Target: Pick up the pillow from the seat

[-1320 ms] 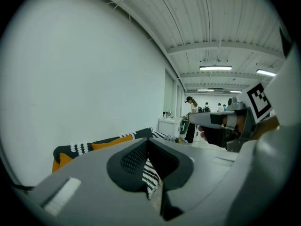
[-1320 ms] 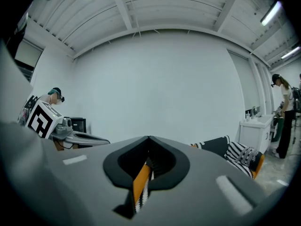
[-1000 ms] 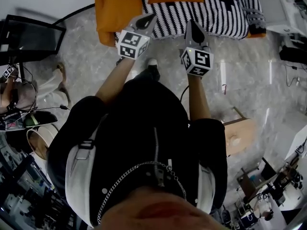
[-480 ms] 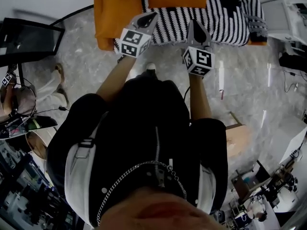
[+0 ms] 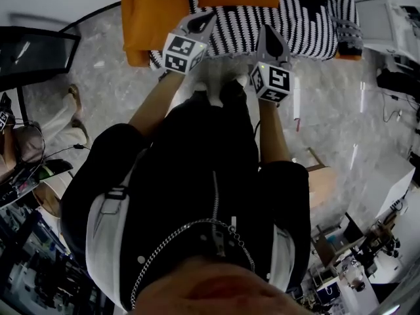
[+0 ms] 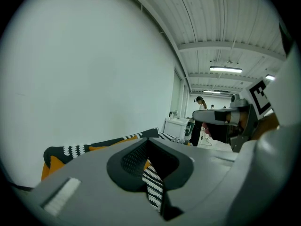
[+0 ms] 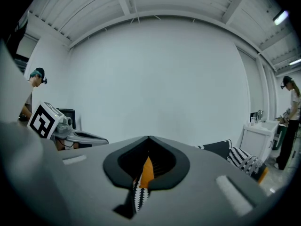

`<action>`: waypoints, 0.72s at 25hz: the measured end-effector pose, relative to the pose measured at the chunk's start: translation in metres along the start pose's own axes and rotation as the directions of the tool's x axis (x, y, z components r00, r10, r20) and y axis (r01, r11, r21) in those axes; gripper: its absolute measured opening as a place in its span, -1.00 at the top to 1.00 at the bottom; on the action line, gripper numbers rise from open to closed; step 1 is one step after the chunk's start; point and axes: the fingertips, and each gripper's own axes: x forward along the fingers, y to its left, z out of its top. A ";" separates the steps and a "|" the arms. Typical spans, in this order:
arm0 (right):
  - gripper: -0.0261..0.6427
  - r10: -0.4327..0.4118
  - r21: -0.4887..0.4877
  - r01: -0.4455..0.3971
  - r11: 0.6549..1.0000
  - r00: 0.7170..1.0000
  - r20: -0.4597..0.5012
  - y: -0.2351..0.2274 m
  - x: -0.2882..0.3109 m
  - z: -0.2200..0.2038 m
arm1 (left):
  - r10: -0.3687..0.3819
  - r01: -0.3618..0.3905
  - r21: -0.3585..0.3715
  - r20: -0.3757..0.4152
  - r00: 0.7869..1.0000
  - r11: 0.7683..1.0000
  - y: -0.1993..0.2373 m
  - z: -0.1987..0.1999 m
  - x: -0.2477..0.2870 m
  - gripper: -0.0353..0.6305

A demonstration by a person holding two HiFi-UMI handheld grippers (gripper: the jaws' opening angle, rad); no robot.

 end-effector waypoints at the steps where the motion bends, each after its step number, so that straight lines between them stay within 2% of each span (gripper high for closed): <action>1: 0.92 -0.002 0.001 0.002 1.000 1.000 0.000 -0.002 0.002 0.000 | 0.000 0.000 0.001 -0.001 1.000 1.000 0.001 0.000 0.003 0.86; 8: 0.92 0.003 0.014 -0.004 1.000 1.000 0.027 -0.018 0.024 0.014 | 0.018 -0.018 0.021 -0.006 1.000 1.000 0.012 0.010 0.020 0.86; 18: 0.92 0.069 0.036 -0.071 0.997 0.996 0.054 -0.060 0.073 0.012 | 0.092 -0.092 0.031 -0.018 0.996 0.995 0.028 0.015 0.070 0.86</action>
